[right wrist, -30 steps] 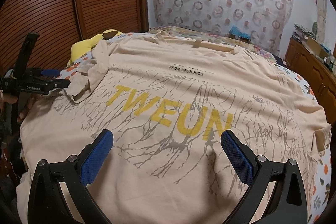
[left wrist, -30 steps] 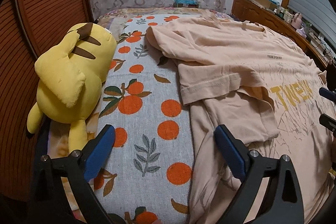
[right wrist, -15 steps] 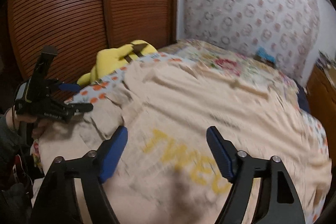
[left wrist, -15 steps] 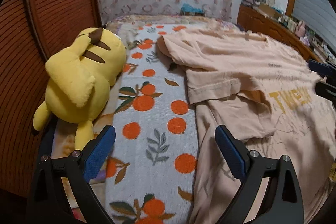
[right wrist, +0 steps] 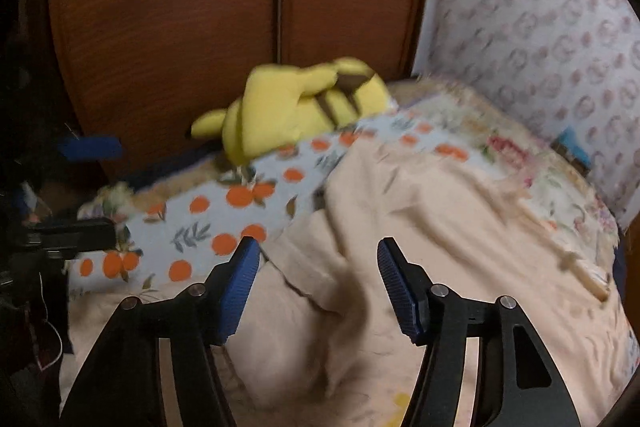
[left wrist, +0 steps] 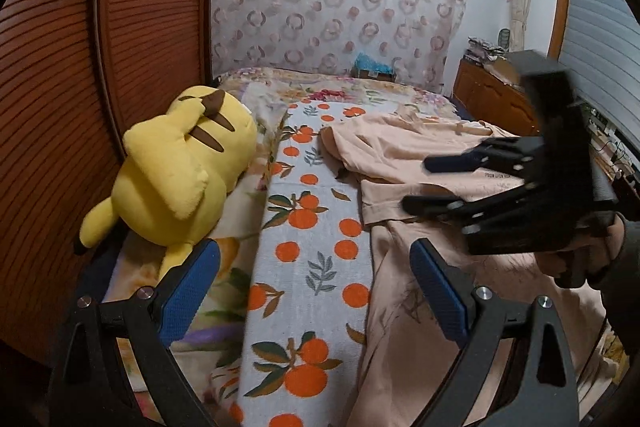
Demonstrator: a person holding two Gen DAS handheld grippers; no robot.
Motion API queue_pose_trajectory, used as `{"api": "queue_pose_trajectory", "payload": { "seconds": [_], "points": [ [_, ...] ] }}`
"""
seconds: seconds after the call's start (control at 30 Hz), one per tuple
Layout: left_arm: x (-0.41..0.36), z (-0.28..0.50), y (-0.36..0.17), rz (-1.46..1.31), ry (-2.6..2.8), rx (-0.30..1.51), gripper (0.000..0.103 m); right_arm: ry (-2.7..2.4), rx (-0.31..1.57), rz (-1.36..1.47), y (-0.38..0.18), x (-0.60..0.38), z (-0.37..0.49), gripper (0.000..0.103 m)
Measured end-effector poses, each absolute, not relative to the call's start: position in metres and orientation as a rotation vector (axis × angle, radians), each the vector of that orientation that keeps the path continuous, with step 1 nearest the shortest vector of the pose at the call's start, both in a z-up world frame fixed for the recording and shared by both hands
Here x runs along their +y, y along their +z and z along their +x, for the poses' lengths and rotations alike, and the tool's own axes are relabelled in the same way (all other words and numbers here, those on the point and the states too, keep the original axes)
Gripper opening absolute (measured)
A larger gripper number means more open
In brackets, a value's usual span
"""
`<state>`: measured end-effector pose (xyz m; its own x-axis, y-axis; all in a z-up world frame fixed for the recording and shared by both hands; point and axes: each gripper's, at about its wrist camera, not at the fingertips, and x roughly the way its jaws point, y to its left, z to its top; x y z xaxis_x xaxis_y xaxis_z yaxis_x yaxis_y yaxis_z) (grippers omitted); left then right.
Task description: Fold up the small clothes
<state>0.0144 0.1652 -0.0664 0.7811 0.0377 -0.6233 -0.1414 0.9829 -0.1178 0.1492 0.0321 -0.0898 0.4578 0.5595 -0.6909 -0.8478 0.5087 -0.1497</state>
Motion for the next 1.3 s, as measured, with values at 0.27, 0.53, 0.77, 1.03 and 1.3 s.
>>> {"api": "queue_pose_trajectory", "payload": {
  "seconds": [0.27, 0.53, 0.77, 1.03, 1.3],
  "points": [
    [0.166, 0.012, -0.076, -0.160, 0.096, 0.686, 0.096, 0.895, 0.699, -0.622, -0.113, 0.064, 0.176, 0.015],
    [0.153, 0.019, -0.085, -0.156, 0.067, 0.717, 0.096, 0.914, 0.644, -0.499, -0.077, 0.032, 0.175, 0.009],
    [0.142, 0.020, -0.088, -0.141, 0.046, 0.733, 0.096, 0.698, 0.649, -0.382, -0.062, -0.024, 0.196, 0.009],
    [0.136, 0.025, -0.090, -0.137, 0.036, 0.743, 0.096, 0.587, 0.702, -0.425, -0.082, -0.036, 0.210, 0.046],
    [0.128, 0.032, -0.086, -0.116, 0.027, 0.734, 0.096, 0.645, 0.688, -0.379, -0.079, -0.056, 0.202, 0.052]
  ]
}}
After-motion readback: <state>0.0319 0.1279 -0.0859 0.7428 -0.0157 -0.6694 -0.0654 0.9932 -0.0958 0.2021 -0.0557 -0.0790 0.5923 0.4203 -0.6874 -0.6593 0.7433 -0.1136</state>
